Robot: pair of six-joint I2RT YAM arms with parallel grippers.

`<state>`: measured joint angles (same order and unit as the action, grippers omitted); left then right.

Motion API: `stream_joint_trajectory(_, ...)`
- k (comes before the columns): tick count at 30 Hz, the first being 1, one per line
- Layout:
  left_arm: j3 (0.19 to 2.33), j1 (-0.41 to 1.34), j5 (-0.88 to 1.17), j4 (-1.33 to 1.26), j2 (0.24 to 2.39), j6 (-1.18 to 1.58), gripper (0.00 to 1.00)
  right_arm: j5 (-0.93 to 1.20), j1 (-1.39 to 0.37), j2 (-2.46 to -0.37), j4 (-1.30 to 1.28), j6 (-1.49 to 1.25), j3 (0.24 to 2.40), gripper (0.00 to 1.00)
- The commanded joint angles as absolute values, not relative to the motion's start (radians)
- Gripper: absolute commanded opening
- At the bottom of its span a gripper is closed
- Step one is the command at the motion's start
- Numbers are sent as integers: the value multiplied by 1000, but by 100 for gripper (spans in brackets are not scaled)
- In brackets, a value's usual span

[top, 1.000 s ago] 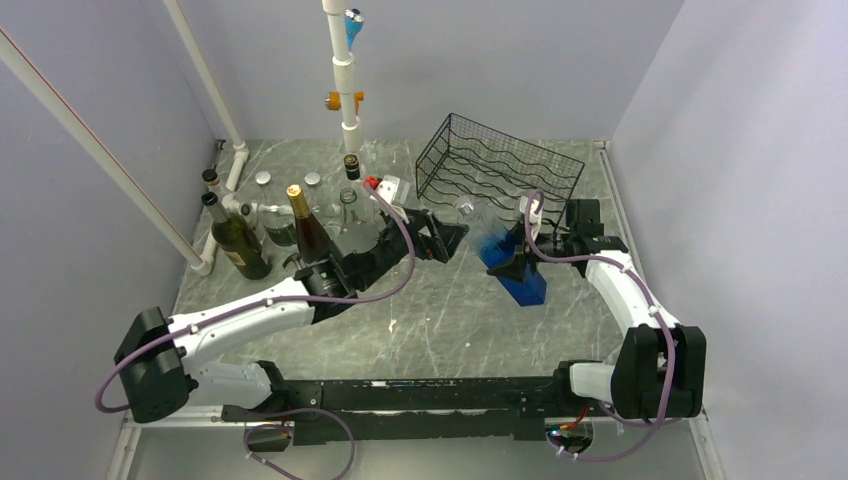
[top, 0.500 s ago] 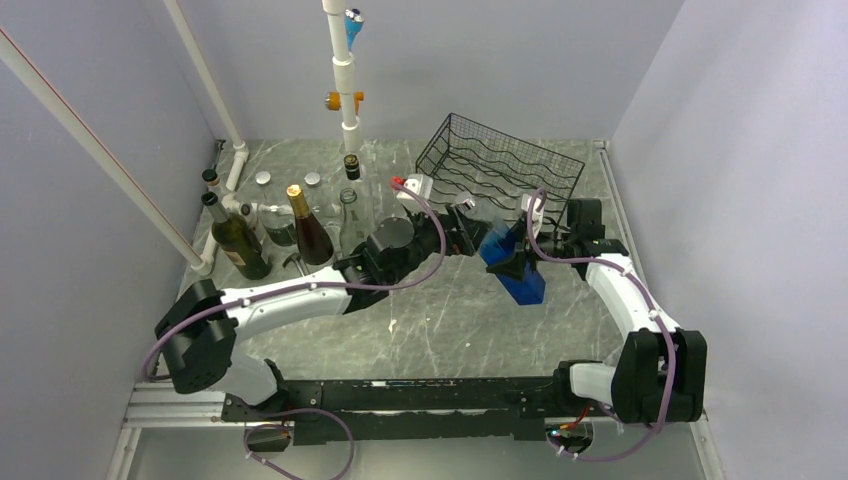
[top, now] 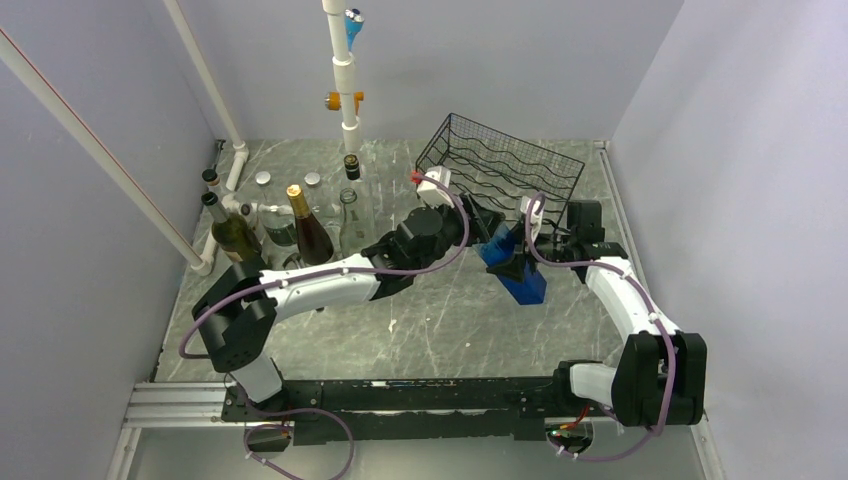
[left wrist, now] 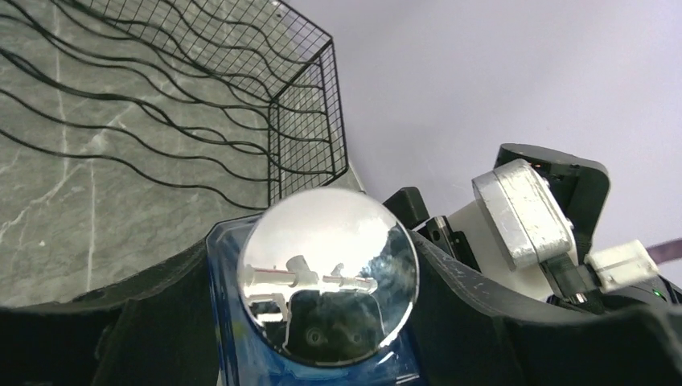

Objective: Take the wine bottle off the wine rack
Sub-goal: Pick up the wine bottle from the wine rack, then place the wine bottle at the center of the board.

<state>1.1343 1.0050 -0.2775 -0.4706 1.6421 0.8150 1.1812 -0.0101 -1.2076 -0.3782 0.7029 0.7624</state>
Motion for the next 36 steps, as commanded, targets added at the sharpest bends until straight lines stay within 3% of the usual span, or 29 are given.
stream_joint_trajectory(1, 1185, 1009, -278, -447, 1652, 838, 55, 1242, -15, -1153, -274, 695, 771, 0)
stream_joint_trajectory(3, 1186, 1010, -278, -442, 1651, 823, 31, 1232, -18, -1149, -270, 701, 766, 2)
stream_joint_trajectory(4, 1189, 1009, -280, -435, 1651, 811, 17, 1229, -18, -1146, -271, 707, 762, 8)
stream_joint_trajectory(5, 1193, 1009, -281, -424, 1649, 796, 3, 1230, -19, -1144, -275, 717, 759, 19)
stream_joint_trajectory(11, 1196, 1009, -282, -418, 1608, 724, 0, 1256, -27, -1141, -352, 832, 753, 75)
stream_joint_trajectory(15, 1186, 1009, -294, -434, 1565, 670, 0, 1265, -32, -1137, -377, 870, 750, 97)
stream_joint_trajectory(21, 1148, 1009, -324, -459, 1484, 585, 0, 1296, -31, -1133, -441, 931, 771, 100)
stream_joint_trajectory(28, 1128, 1009, -417, -401, 1367, 336, 0, 1389, 44, -1134, -703, 1154, 854, 100)
stream_joint_trajectory(36, 1037, 990, -519, -516, 1326, 49, 0, 1395, 87, -1112, -665, 1118, 839, 100)
